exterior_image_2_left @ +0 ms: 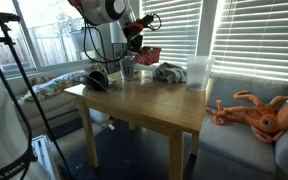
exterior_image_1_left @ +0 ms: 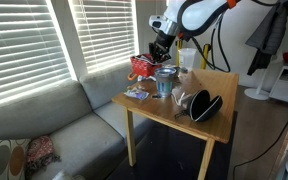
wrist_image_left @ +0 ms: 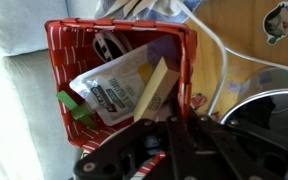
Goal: Pick up the red basket and move it forward on the table
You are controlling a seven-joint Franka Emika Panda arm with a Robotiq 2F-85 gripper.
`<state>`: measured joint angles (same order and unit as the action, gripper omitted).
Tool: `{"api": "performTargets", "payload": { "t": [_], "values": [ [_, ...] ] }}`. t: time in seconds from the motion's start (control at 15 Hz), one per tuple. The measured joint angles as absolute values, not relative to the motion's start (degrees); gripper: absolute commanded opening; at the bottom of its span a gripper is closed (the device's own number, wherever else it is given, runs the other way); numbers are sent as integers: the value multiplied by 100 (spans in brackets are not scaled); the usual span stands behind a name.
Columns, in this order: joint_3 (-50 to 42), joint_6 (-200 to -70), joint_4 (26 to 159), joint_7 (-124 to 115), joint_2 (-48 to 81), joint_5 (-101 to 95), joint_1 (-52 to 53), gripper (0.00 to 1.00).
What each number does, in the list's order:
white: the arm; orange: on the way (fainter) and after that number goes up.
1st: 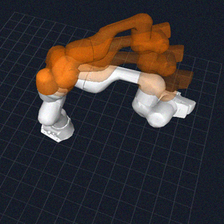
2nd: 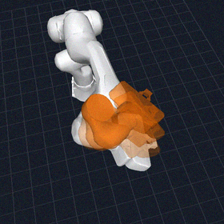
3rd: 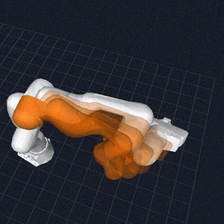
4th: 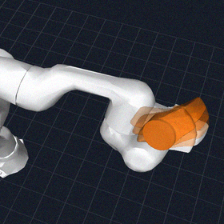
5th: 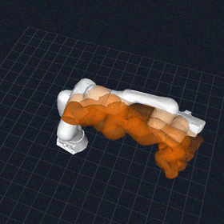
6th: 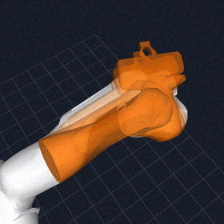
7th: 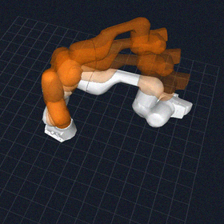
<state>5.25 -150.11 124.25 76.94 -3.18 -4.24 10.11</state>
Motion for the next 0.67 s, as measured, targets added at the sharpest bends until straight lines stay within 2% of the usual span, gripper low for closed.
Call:
{"api": "performTargets", "payload": {
  "t": [0.67],
  "values": [
    [509,-14947,12429,8804,-144,362,918,2]
  ]
}}
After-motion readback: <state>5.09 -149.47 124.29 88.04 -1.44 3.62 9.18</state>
